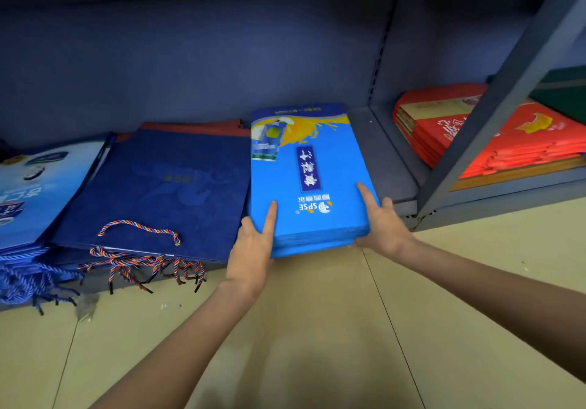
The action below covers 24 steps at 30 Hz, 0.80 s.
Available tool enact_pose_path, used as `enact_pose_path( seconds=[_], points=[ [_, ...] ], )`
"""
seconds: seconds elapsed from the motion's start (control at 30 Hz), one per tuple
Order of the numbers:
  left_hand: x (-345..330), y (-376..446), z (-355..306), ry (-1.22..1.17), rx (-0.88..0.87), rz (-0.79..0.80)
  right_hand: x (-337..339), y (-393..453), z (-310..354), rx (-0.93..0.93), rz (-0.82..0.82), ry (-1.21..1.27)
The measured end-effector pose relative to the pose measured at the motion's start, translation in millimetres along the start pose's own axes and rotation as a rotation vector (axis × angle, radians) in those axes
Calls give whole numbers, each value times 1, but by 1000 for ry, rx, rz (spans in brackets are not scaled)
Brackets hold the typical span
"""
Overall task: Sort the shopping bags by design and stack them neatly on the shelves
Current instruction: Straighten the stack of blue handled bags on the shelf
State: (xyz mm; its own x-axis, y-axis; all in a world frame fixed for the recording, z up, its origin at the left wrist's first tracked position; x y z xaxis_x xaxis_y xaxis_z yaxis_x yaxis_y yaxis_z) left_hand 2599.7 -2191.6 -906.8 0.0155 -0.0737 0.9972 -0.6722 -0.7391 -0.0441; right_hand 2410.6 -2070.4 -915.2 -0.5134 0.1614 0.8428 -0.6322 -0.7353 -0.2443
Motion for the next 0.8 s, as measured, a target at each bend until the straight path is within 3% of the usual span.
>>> enact_pose_path(
  seconds=[0.2, 0.37, 0.63, 0.8],
  points=[
    [6, 16, -29, -77, -120, -28, 24, -3, -31, -14, -63, -46],
    [4, 28, -34, -12, -67, -16, 33, 17, -37, 31, 53, -135],
    [0, 23, -42, -136, -64, 3, 41, 27, -33, 88, 151, -198],
    [6, 17, -12, -199, -18, -30, 23, 17, -19, 166, 184, -242]
  ],
)
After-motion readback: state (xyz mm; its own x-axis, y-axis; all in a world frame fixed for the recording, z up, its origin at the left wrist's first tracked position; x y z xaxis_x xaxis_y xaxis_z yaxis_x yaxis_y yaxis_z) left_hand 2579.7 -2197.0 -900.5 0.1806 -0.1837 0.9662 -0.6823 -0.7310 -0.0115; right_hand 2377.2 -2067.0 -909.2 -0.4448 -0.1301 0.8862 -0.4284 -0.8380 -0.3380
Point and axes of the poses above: each hand's wrist, its own y-axis towards the middle knuckle, its own x-axis out of the back of the hand, z = x × y, the point moved 10 cm from there along y, towards the middle knuckle, and after that the axes turned 5 degrees about -z, right-handed, at the moved point
